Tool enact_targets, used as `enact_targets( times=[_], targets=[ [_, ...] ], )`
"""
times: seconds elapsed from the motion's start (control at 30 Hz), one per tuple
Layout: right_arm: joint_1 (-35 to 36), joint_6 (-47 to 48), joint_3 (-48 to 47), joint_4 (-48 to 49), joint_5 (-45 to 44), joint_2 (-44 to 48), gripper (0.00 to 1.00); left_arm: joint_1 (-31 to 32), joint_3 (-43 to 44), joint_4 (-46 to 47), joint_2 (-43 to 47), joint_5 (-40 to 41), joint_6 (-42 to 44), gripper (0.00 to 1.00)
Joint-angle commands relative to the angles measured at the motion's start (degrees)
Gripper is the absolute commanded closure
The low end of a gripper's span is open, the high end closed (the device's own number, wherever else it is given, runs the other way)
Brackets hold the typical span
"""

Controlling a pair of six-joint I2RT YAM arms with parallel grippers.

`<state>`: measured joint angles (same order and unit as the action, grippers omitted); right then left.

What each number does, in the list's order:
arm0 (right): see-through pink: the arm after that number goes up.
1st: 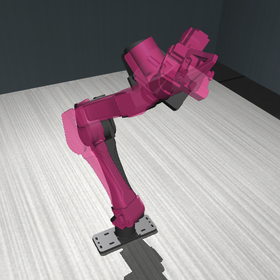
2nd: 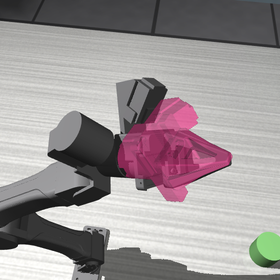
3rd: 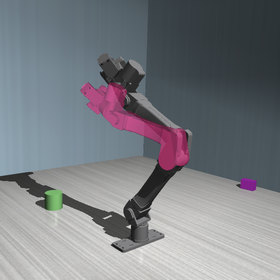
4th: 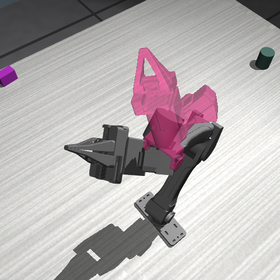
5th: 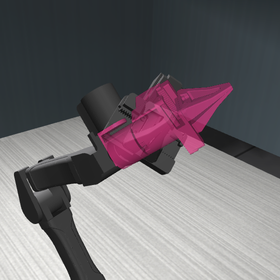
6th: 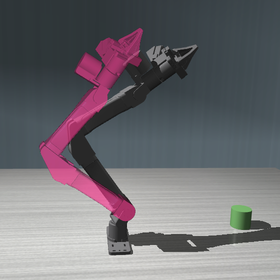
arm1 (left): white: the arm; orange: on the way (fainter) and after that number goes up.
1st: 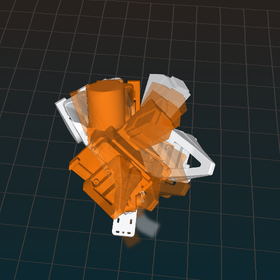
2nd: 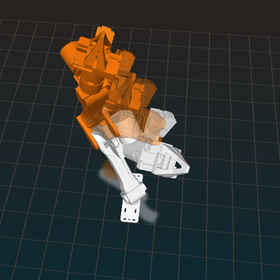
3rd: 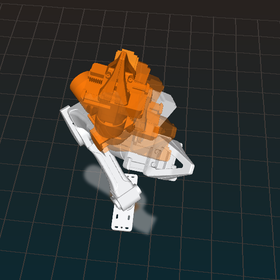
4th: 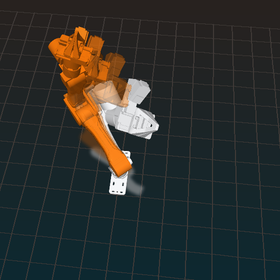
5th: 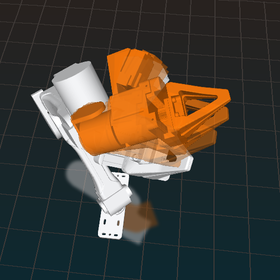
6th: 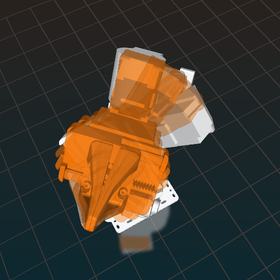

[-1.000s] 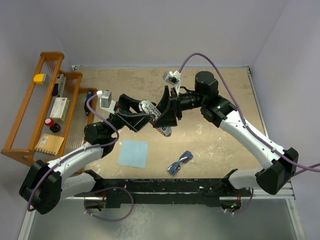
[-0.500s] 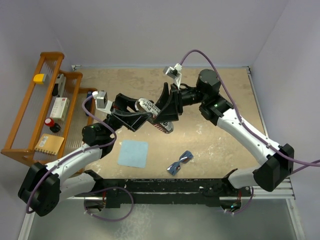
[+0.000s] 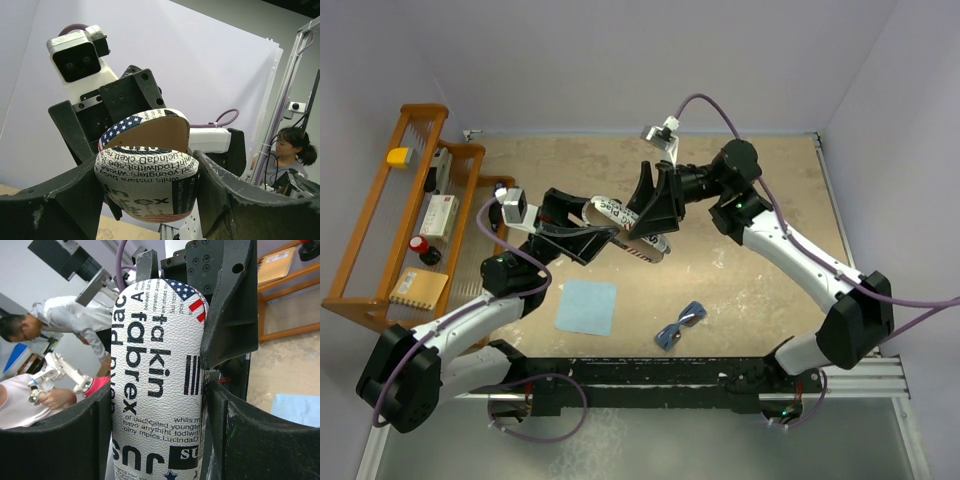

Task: Organize the sunglasses
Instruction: Open the sunglasses case.

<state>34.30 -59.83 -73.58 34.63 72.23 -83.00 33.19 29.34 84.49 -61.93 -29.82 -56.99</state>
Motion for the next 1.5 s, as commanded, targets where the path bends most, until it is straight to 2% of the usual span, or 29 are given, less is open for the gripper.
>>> enact_targets(
  times=[0.0,0.4,0.6,1.03,1.47],
  targets=[
    [-2.29,-15.86,-2.58,17.0,-3.55,-1.78,1.0,0.73,-1.09,6.28,0.01,-12.96,-1.05,0.52],
    [-2.92,-30.95,-6.07,31.7,-3.33,-7.86,1.0,0.77,-0.93,8.09,0.78,-15.04,0.92,0.52],
    [-3.36,-41.66,-9.06,42.01,-4.33,-12.2,1.0,0.8,-1.08,8.15,1.92,-16.42,2.24,0.52],
    [-3.45,-59.09,-14.48,59.26,-8.82,-21.77,1.0,0.76,-3.81,6.31,5.18,-19.15,9.22,0.53],
    [-3.48,-67.43,-14.1,66.08,-15.1,-25.08,1.0,0.73,-5.57,4.61,5.71,-21.23,12.61,0.53]
  ],
)
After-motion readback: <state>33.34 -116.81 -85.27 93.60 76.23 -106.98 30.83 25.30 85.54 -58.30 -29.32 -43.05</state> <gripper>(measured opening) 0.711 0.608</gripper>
